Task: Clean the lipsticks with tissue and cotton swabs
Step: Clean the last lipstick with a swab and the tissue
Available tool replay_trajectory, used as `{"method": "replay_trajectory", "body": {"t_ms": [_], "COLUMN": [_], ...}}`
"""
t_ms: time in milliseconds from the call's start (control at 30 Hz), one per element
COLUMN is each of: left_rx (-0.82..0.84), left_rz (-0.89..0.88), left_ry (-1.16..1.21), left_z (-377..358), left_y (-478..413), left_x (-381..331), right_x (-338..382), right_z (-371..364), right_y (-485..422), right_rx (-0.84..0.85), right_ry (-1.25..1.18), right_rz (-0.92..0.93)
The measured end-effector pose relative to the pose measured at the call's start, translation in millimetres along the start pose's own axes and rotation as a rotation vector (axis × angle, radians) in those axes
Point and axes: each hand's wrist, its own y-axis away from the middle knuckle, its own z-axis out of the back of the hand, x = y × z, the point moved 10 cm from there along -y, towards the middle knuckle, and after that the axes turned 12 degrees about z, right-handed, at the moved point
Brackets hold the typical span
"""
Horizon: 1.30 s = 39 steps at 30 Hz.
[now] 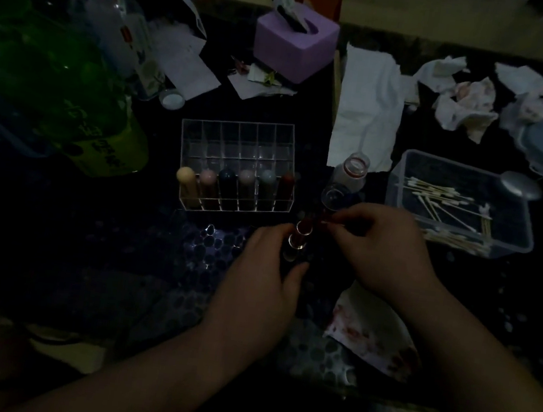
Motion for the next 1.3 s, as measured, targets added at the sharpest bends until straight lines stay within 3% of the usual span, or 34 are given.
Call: {"method": "replay_trajectory", "body": {"t_ms": [167, 433, 567, 933, 1300], "left_rx": [0.03, 0.363, 0.411, 0.445, 0.508], "left_rz": [-0.002, 0.34, 0.385, 0.404, 0.437], "left_ry": [0.038, 0.614, 0.669, 0.881, 0.962], "left_z": [-3, -10, -9, -8, -7], "left_y": [-1, 12, 17, 16, 12], "left_x": [-2, -4, -4, -12, -14], "right_x": [0, 11, 12, 7, 37], "right_z": [0, 23, 36, 27, 53], "right_y": [-2, 4, 6, 6, 26], "right_rx": [-0.018, -0.171, -0.228, -0.186, -0.292], "right_ry": [-0.011, -0.078, -0.133, -0.12, -0.726], "right_rz": [0.035, 0.084, 0.069, 0.029, -0.046]}}
